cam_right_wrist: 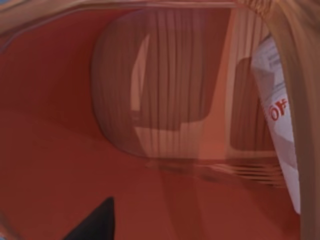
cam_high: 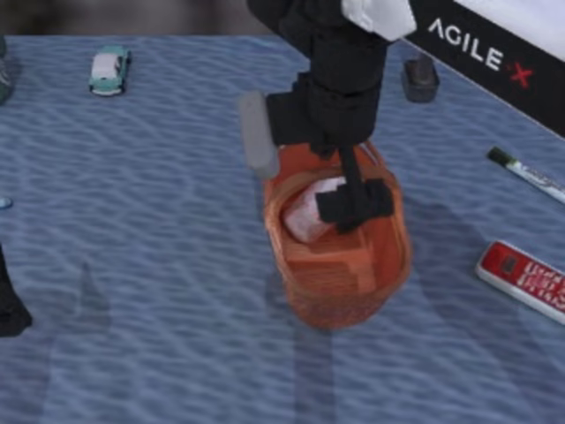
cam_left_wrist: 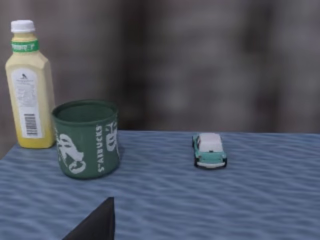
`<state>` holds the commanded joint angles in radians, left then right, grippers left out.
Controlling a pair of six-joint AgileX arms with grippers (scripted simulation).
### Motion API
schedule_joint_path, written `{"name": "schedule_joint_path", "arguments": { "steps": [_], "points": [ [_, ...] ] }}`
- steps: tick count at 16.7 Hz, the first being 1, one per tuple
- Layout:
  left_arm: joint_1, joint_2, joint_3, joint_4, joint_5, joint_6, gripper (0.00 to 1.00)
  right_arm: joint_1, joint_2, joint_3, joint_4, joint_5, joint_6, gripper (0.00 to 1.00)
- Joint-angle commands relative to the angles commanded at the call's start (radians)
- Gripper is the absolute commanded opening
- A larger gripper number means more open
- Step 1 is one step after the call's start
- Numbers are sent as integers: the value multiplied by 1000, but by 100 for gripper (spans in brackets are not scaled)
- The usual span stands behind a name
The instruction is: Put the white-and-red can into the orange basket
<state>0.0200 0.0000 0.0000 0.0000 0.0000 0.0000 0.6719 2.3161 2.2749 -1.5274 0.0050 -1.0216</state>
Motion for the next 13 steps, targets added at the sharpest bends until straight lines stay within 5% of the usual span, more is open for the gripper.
{"name": "schedule_joint_path", "arguments": {
  "steps": [2, 13],
  "points": [
    [0, 0, 0, 0, 0, 0, 100, 0, 0, 0, 0, 0, 0, 100],
    [0, 0, 0, 0, 0, 0, 100, 0, 0, 0, 0, 0, 0, 17]
  ]
}}
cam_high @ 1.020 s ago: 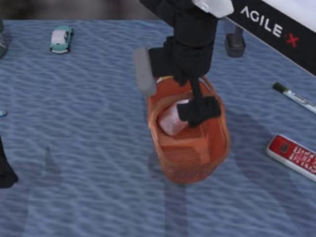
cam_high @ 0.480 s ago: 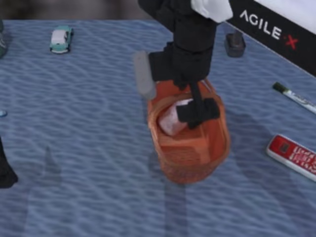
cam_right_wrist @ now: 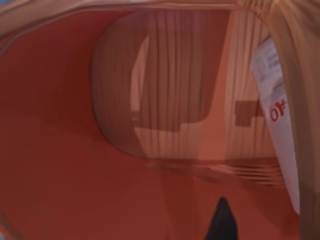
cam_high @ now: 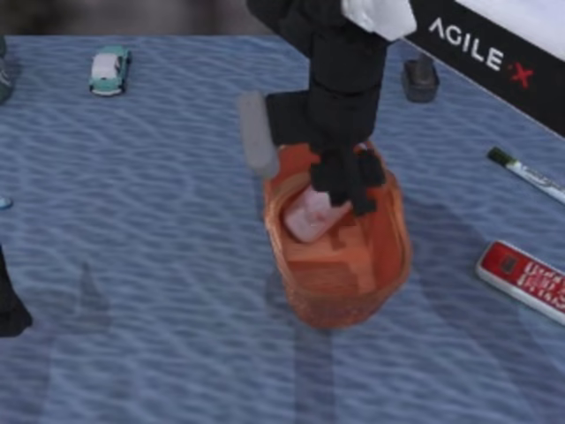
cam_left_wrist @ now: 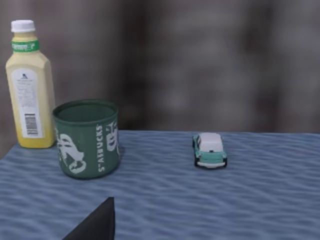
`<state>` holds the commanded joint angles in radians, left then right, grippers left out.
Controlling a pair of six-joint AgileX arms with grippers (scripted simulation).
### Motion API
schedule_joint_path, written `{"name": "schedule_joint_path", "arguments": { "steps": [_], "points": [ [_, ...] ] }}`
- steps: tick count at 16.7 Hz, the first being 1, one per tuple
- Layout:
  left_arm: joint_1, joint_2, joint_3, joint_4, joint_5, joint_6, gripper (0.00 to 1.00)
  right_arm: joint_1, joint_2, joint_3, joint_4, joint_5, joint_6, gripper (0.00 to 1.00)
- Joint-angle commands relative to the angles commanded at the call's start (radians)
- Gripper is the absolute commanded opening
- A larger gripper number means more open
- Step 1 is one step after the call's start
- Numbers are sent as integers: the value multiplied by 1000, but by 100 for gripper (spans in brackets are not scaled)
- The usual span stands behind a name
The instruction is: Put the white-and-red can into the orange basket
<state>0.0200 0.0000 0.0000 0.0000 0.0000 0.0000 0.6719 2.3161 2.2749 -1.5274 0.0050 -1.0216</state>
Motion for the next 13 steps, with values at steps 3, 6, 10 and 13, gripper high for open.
{"name": "schedule_joint_path", "arguments": {
  "steps": [3, 6, 10, 13],
  "points": [
    [0, 0, 0, 0, 0, 0, 100, 0, 0, 0, 0, 0, 0, 0],
    [0, 0, 0, 0, 0, 0, 100, 0, 0, 0, 0, 0, 0, 0],
    [0, 0, 0, 0, 0, 0, 100, 0, 0, 0, 0, 0, 0, 0],
    [0, 0, 0, 0, 0, 0, 100, 0, 0, 0, 0, 0, 0, 0]
  ]
}}
